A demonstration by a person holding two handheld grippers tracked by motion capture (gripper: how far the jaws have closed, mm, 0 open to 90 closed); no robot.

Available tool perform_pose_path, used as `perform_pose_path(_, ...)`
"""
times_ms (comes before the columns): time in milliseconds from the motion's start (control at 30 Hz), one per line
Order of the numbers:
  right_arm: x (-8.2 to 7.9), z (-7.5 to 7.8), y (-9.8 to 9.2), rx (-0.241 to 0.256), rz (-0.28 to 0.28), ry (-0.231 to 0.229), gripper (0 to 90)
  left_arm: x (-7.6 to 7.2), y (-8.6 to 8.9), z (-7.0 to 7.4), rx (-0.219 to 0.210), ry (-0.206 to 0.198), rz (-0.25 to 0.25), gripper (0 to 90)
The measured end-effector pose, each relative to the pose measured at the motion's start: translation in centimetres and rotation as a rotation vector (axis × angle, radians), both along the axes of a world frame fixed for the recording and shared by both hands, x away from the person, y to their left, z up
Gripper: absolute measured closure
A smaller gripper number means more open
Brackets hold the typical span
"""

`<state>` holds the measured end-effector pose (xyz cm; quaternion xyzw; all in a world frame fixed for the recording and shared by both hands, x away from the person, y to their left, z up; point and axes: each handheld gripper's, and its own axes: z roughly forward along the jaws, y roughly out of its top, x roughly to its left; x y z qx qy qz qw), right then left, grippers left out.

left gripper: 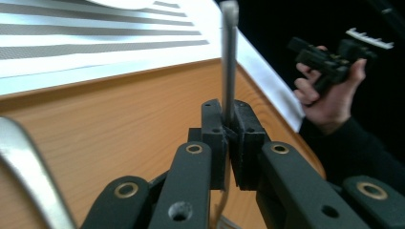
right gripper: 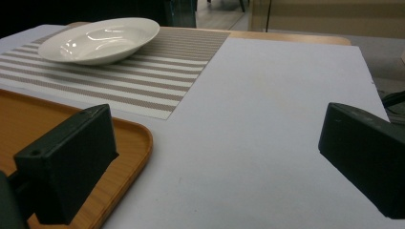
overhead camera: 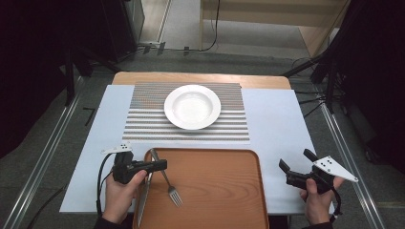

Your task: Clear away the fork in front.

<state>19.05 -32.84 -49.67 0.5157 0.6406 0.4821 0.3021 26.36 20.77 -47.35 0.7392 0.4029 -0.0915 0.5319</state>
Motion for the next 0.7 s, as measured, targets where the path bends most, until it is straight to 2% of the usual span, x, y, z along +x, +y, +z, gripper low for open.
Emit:
perform_pose_path(100, 0.0, 0.0, -0.1, -0.005, 0.000, -0.003, 0.0, -0.1, -0.2, -0.2, 0.073, -0.031, 0.045, 80.6)
perform_pose_path(200, 0.0, -0.1, -0.3, -0.011, -0.002, -0.004, 0.0, -0.3, -0.5, -0.3, 0.141, -0.066, 0.069, 76.9)
perform_pose_path(433, 0.2, -0.3, -0.5, -0.021, 0.003, -0.001, 0.0, -0.3, -1.1, -0.6, 0.230, -0.091, 0.075, 71.0)
perform_pose_path(533, 0.3, -0.5, -0.7, -0.021, 0.000, -0.001, 0.0, -0.3, -1.3, -0.7, 0.245, -0.094, 0.067, 70.1)
perform_pose_path(567, 0.3, -0.5, -0.7, -0.019, -0.003, 0.001, 0.0, -0.4, -1.4, -0.7, 0.265, -0.098, 0.067, 69.3)
perform_pose_path(700, 0.3, -0.7, -1.1, -0.015, -0.007, 0.003, 0.0, -0.4, -1.8, -1.0, 0.299, -0.096, 0.055, 66.8)
